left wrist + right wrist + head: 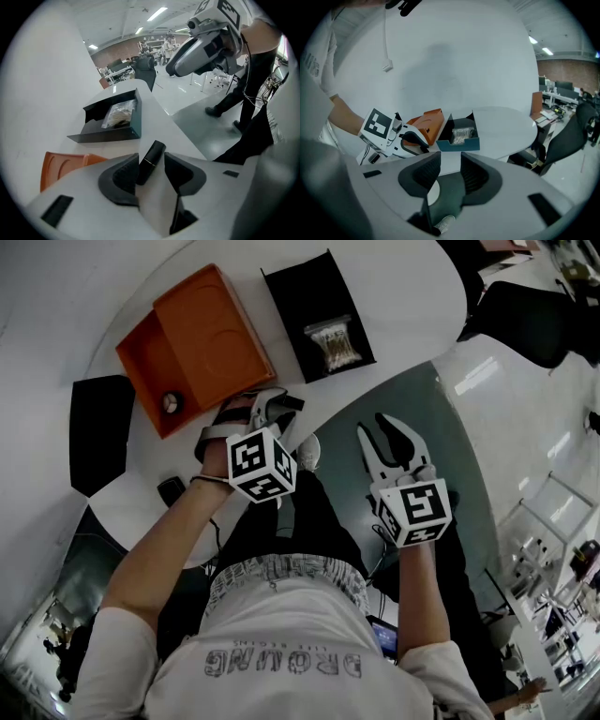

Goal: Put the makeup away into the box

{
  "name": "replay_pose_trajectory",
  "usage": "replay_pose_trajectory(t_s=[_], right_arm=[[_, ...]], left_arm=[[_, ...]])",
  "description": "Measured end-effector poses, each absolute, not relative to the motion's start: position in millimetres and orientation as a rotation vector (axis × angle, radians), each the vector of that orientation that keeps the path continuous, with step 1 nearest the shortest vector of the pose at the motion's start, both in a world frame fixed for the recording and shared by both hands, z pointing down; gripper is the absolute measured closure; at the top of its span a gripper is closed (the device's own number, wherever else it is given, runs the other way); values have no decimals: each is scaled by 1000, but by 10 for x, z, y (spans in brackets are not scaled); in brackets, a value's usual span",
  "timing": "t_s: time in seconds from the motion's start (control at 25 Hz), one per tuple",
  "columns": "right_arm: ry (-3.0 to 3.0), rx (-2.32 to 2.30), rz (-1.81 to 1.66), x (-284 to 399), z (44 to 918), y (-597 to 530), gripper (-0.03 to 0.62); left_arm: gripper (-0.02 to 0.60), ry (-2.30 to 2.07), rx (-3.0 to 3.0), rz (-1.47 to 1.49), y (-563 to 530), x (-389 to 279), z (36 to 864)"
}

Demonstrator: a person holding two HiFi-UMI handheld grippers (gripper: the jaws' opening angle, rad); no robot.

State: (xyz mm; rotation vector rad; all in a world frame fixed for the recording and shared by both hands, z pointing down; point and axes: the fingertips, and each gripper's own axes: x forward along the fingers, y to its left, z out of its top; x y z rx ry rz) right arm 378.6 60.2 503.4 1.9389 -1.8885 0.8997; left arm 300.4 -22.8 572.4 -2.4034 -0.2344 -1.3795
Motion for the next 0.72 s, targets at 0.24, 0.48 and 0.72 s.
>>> replay_pose_trajectory(t_s=[0.24,0.48,0.72], right_arm=[[-1889,1945,913,3834,5066,644,454],[-1885,1951,916,3838,5081,687,462],[-1883,1957,909,3818,5059,675,468]], left_arm=[[451,-270,-2357,-1445,-174,2967,5804],[476,-247,-2403,-1433,-156,2941,5804],[477,-225,-2477,-1371,-150,2958,5637]])
